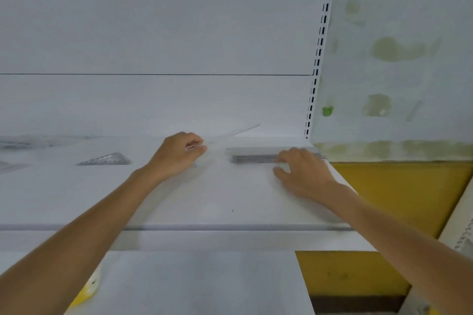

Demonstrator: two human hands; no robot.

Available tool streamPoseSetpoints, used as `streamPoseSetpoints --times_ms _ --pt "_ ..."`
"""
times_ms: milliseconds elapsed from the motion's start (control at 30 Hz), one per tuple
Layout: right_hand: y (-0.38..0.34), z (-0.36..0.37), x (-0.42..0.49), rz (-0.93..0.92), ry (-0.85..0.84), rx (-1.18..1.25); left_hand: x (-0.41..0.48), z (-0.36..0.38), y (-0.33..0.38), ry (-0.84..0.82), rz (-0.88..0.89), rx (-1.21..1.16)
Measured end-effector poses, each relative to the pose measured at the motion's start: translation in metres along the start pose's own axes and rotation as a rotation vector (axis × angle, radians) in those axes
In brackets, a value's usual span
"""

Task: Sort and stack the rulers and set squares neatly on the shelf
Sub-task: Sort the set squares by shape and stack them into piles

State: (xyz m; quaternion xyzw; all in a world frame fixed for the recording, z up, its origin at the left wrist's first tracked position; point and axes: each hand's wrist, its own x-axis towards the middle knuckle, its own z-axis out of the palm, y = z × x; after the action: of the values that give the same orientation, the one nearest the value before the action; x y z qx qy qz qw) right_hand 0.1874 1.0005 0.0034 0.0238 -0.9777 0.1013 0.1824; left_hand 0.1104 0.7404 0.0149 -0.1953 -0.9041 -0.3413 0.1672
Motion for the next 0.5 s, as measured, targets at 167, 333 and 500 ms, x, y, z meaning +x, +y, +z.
streamPoseSetpoints --times_ms 167,333,500 --pt "0.003 0.001 -0.032 -0.042 -0.089 0.025 0.021 0.034 0.034 -0.048 0.048 -0.053" --pt "0.0 0.002 -0.03 -0.034 -0.065 0.044 0.037 0.059 0.063 -0.076 0.103 -0.023" --pt "0.004 0.004 -0.029 -0.029 -0.029 0.056 0.041 0.08 0.071 -0.137 0.097 0.022"
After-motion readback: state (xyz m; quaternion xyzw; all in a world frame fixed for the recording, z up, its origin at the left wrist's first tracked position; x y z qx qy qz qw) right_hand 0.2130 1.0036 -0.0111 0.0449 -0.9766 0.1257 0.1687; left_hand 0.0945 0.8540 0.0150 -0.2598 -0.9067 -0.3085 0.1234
